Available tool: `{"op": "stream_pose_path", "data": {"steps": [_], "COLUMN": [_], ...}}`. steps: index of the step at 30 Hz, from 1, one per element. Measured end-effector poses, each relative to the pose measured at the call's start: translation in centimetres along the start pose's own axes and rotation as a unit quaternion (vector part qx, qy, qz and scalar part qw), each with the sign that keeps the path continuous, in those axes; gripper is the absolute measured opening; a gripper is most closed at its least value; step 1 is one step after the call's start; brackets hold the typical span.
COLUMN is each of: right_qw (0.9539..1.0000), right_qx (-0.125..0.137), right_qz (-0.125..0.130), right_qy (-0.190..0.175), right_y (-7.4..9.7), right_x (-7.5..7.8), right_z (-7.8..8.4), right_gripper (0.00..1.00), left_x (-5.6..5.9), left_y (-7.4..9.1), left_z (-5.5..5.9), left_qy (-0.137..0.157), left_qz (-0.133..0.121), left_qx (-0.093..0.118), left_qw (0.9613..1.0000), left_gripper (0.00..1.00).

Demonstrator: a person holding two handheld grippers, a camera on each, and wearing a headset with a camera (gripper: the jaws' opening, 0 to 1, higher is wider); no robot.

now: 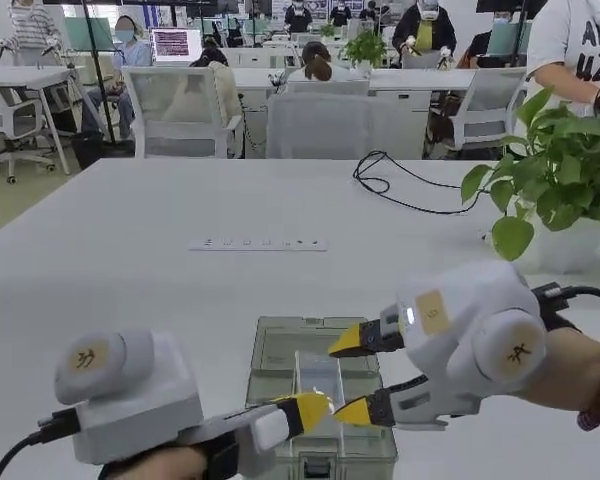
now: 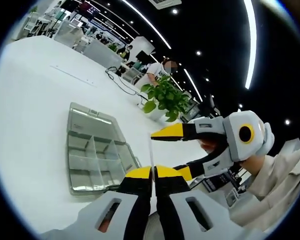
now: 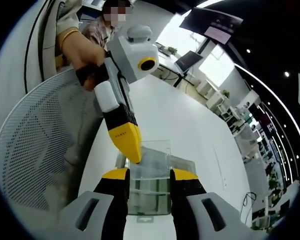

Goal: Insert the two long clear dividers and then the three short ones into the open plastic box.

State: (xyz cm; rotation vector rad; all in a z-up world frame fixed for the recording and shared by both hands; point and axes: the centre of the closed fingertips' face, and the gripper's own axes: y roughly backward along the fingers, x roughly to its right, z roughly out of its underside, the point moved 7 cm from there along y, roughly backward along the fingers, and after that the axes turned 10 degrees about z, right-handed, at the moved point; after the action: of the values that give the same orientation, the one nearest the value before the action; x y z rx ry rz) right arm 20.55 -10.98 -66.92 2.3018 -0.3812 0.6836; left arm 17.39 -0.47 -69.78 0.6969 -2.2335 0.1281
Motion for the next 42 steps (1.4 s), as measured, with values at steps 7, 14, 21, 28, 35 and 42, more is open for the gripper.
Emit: {"op": "stream_pose_path", "data": {"steps": [7, 14, 21, 28, 35, 42], "right_qw": [0.9996, 0.9968, 0.9914, 0.989, 0.9874, 0.9855], "right_qx": [0.016, 0.039, 0.058, 0.067, 0.076, 0.077], "right_qz": [0.005, -0.004, -0.025, -0.041, -0.075, -0.103], "right_qy": [-0.023, -0.07, -0.115, -0.126, -0.117, -0.111], "right_y": [0.3, 1.2, 1.7, 1.9, 2.1, 2.3], "right_x": [0.1, 0.4, 0.3, -0.1, -1.3, -2.3], "right_z": [-0.5, -1.1, -1.6, -1.9, -2.2, -2.0], "right_gripper": [0.31, 0.31, 0.32, 0.31, 0.28, 0.25], "left_x": [0.2, -0.3, -0.3, 0.5, 1.4, 1.7], "left_y": [0.6, 1.4, 1.9, 1.9, 2.0, 2.2], "left_z": [-0.2, -0.1, 0.1, 0.4, 1.0, 1.3], "left_qy": [-0.019, -0.108, -0.219, -0.299, -0.353, -0.393], "left_qz": [-0.009, -0.031, -0.032, -0.01, 0.029, 0.053], "left_qx": [-0.007, -0.042, -0.101, -0.149, -0.186, -0.21], "left_qw": [0.9998, 0.9928, 0.97, 0.9424, 0.9165, 0.894], "left_gripper": [0.0, 0.0, 0.0, 0.0, 0.0, 0.0]}}
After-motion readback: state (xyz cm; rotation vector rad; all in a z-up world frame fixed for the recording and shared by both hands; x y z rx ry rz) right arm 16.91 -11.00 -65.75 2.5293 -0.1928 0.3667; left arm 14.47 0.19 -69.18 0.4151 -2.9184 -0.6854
